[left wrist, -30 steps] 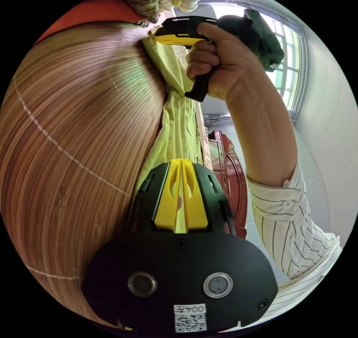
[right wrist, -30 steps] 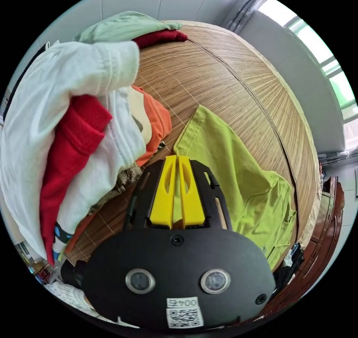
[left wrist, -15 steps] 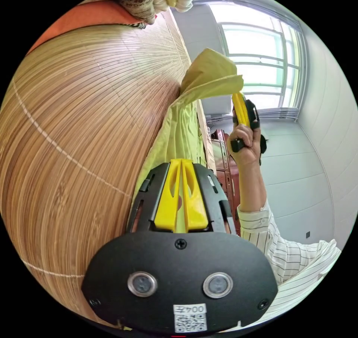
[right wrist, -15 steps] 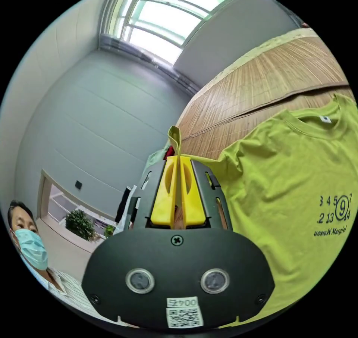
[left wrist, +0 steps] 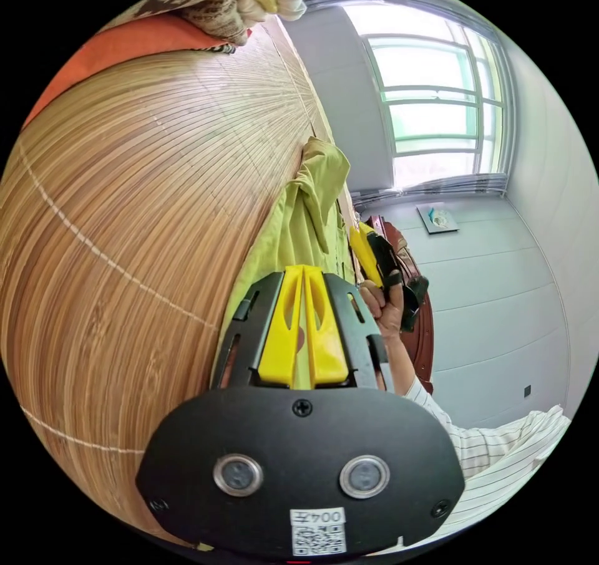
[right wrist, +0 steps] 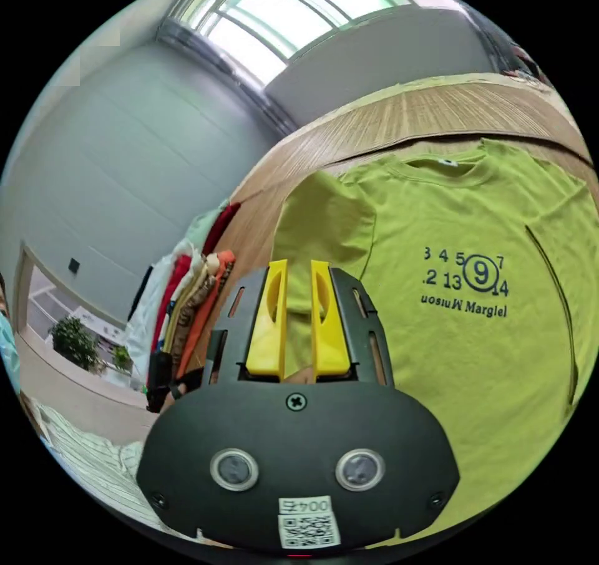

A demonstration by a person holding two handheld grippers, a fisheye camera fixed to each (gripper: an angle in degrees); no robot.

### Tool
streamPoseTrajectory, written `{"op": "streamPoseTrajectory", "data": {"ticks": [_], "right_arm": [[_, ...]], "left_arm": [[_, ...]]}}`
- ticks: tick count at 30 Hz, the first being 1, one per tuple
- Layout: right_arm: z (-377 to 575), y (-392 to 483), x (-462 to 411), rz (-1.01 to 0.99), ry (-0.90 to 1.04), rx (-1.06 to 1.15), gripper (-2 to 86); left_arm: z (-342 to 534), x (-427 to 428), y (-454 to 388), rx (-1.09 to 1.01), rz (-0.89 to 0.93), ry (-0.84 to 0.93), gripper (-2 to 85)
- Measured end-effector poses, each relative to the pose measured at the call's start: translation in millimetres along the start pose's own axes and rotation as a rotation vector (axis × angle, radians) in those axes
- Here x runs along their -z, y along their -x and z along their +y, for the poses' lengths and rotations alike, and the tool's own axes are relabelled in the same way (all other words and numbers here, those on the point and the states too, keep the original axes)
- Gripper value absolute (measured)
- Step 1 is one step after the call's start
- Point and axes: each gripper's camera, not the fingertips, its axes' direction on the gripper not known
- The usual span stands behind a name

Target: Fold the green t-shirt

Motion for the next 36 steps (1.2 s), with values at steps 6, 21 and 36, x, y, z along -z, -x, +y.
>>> {"op": "streamPoseTrajectory", "data": {"ticks": [6,21,36], "right_arm": [[-19.7,41.0,-52.7,0.168,0.267,0.173,4.3],[-231.7,134.8,-162.6,0.341,0.518,0.484,8.6],[-229.2,208.1,-294.3,0.761,0.87,0.647,0.0]], "left_arm": [[-1.6,0.0,-44.0,-0.232,0.023,-0.125,0.1],[-50.2,-70.3,-63.0,-0.269,-0.102,-0.18,0.1],[-65.8,-86.8,-67.5,-0.211,-0.124,-0.114,0.0]]}}
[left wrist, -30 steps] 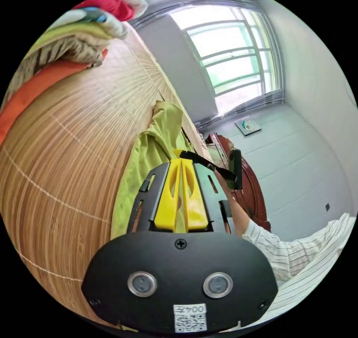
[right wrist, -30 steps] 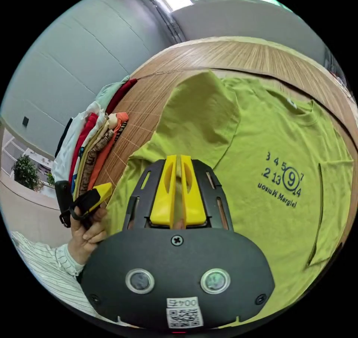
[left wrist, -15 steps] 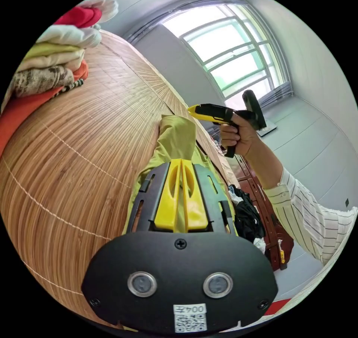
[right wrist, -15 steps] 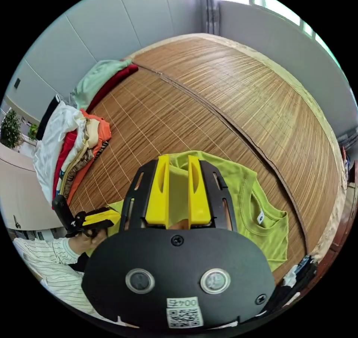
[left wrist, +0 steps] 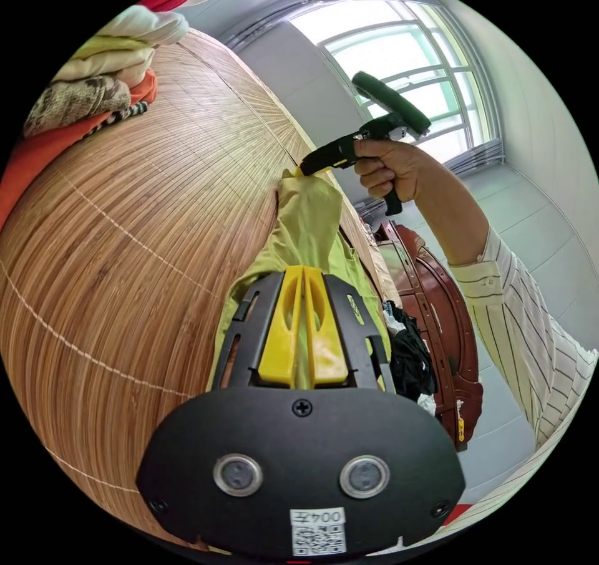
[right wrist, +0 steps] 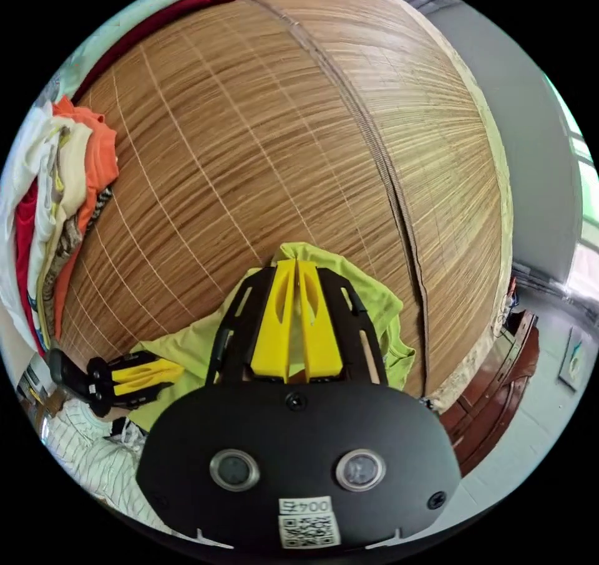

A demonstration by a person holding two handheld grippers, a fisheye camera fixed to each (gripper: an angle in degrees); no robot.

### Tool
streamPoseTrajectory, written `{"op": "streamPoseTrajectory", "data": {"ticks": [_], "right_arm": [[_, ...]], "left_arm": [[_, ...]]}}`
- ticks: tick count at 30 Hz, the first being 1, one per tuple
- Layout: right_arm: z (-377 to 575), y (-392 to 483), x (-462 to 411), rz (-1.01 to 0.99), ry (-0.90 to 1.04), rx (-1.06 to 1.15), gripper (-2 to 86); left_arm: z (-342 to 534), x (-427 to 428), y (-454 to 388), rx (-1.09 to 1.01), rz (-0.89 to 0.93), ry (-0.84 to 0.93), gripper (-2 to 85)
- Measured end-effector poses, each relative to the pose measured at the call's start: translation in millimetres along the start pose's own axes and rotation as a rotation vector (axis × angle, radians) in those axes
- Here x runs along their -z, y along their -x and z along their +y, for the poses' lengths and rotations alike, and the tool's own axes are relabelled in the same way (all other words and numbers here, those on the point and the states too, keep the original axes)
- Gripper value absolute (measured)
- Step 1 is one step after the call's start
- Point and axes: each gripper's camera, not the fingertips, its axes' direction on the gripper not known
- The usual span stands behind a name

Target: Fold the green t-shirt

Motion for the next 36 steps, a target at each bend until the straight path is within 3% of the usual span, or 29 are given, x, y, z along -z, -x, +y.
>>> {"op": "streamPoseTrajectory", "data": {"ticks": [5,9,17,23,25,27,31,36], "right_arm": [[30.3,-58.6,1.6,-0.223,-0.312,-0.349,2.0],[97.0,-99.4,-1.7,-0.452,-0.561,-0.352,4.1],[221.7,-148.1,-89.4,-0.542,-0.571,-0.262,10.3],[223.0,-119.9,-118.4,-0.536,-0.521,-0.091,11.1],[219.1,-115.3,-122.7,-0.56,-0.509,-0.083,9.4],[220.1,-113.3,-123.4,-0.61,-0.509,-0.091,2.3],[229.4,-91.4,-98.2,-0.428,-0.495,-0.119,1.2],[237.9,-57.6,-86.6,-0.156,-0.408,-0.307,5.3]], "left_arm": [[-4.2,-0.5,-0.1,0.023,-0.01,-0.007,0.0],[-7.5,-1.0,-0.1,0.03,-0.004,-0.006,0.1],[-13.1,1.5,-0.9,0.043,-0.011,-0.018,0.1],[-17.8,2.3,0.2,0.047,-0.006,-0.013,0.1],[-19.2,2.5,0.1,0.046,-0.008,-0.01,0.1],[-20.4,3.0,0.4,0.046,-0.009,-0.008,0.1],[-22.6,5.3,0.9,0.047,-0.01,-0.01,0.1],[-24.1,9.3,2.0,0.054,-0.017,-0.019,0.2]]}}
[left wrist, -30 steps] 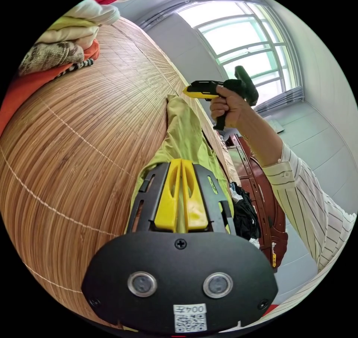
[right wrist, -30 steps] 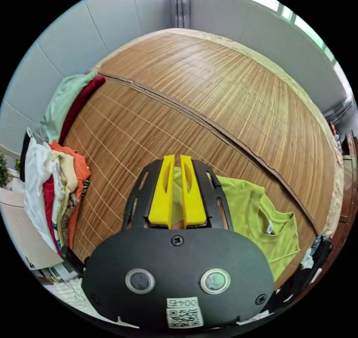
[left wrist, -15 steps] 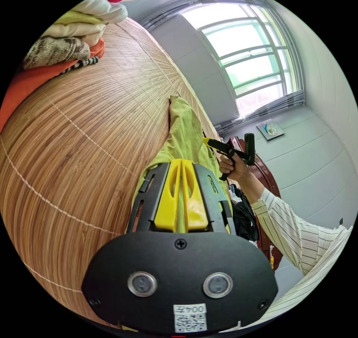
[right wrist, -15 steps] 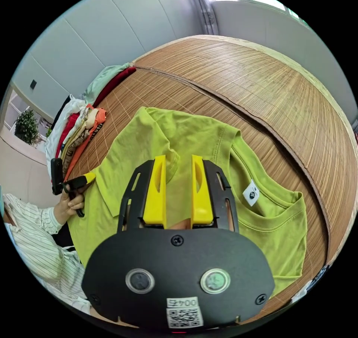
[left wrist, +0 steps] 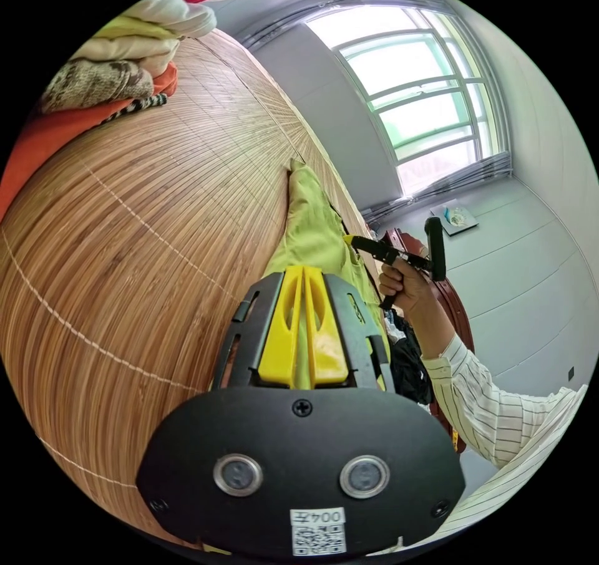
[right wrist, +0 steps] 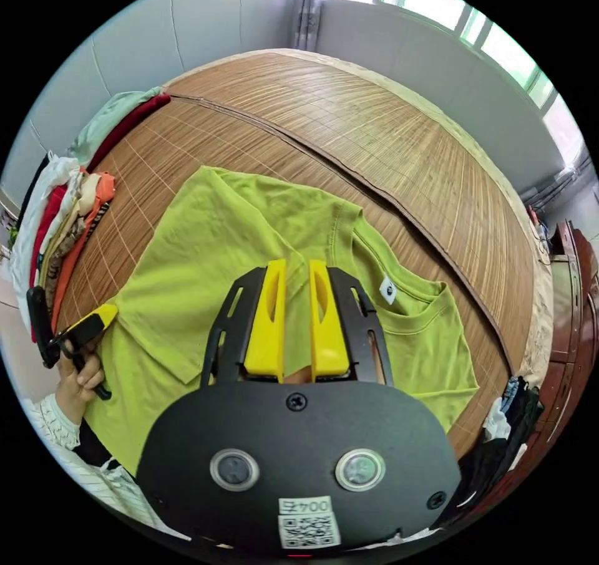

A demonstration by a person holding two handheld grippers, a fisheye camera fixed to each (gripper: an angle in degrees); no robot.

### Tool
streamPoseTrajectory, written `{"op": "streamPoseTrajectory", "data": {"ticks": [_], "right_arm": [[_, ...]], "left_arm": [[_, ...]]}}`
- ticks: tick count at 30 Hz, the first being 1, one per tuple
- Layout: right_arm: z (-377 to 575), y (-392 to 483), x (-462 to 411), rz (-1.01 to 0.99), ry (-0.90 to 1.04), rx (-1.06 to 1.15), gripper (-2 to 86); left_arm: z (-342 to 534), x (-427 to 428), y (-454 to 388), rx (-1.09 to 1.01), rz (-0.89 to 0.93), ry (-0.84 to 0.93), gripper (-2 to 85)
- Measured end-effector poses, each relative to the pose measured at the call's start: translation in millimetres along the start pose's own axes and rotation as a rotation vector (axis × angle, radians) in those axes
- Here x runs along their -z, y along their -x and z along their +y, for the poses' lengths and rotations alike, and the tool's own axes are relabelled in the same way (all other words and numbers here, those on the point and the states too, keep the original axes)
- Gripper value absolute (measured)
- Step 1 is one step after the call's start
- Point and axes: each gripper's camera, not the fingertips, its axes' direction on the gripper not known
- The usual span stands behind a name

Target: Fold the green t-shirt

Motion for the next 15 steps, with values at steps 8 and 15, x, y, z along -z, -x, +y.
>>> {"op": "streamPoseTrajectory", "data": {"ticks": [8,15], "right_arm": [[22.6,34.0,16.3,0.0,-0.198,-0.009,-0.3],[22.3,67.3,11.6,0.034,-0.262,-0.028,-0.7]], "left_arm": [[-0.9,9.4,2.2,0.016,-0.028,-0.029,0.1],[-3.2,14.2,6.5,0.021,-0.025,-0.031,0.1]]}}
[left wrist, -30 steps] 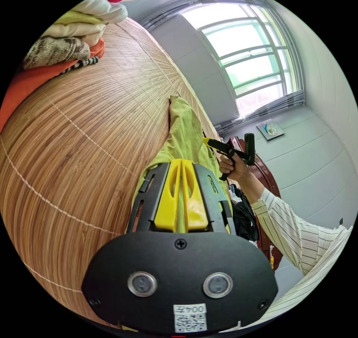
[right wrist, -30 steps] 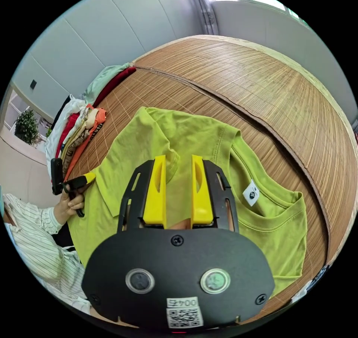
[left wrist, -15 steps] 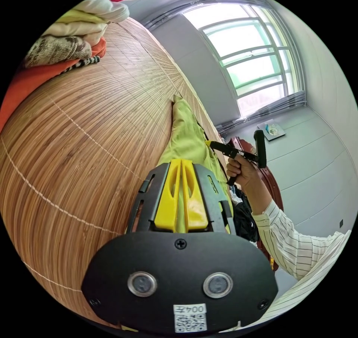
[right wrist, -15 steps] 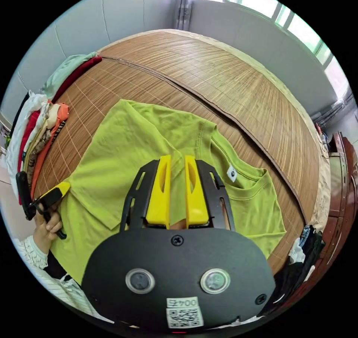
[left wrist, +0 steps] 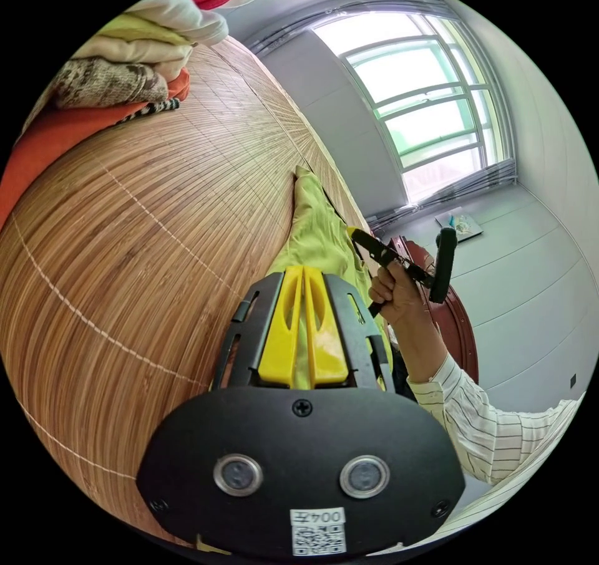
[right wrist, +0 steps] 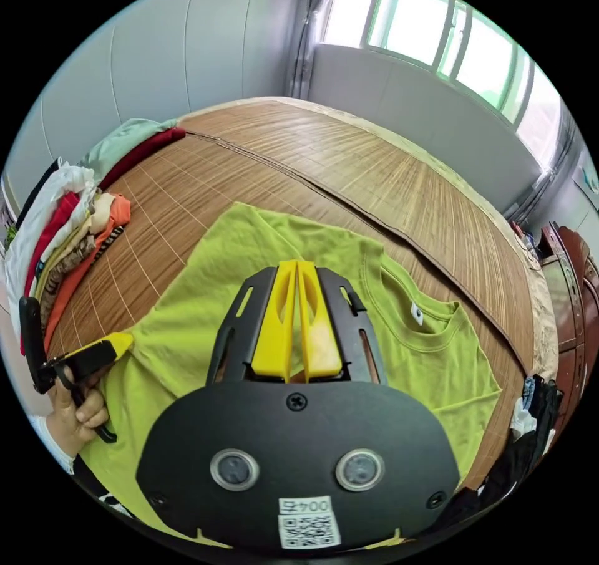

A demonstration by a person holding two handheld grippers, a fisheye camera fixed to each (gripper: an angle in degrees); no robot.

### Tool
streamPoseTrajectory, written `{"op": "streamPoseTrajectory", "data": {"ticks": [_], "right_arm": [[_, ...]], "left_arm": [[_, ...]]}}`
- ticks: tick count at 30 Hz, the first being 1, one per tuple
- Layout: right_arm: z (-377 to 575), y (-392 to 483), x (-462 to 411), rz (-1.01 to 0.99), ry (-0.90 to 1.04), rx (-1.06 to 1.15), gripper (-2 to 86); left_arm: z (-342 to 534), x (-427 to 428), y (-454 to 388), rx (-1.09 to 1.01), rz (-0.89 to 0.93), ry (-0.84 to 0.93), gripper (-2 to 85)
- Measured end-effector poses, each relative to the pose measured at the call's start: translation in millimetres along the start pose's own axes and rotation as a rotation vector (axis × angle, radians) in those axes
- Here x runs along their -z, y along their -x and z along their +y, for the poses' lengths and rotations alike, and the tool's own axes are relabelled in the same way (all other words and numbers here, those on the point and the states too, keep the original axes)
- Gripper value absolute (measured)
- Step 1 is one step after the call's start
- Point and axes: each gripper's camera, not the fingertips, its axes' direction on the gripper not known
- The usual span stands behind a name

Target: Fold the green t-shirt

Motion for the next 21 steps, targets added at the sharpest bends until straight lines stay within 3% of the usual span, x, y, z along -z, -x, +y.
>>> {"op": "streamPoseTrajectory", "data": {"ticks": [3,5,10,17,21], "right_arm": [[-21.9,27.5,-17.1,-0.08,0.026,0.063,-0.5],[-33.5,33.8,-51.9,-0.139,0.202,0.068,-0.4],[-21.0,-8.7,-1.5,-0.267,0.046,-0.063,0.5],[115.2,38.7,51.8,-0.151,0.084,0.361,7.3],[136.2,56.7,42.1,-0.11,0.099,0.439,6.5]], "left_arm": [[-1.0,2.3,2.4,0.001,0.004,0.0,0.1],[-1.8,4.2,4.8,0.004,0.008,-0.001,0.1],[-3.2,8.4,10.7,0.014,0.016,-0.006,0.1],[-3.6,16.2,22.1,0.037,0.045,-0.028,0.1],[-3.0,19.7,25.1,0.029,0.054,-0.034,0.1]]}}
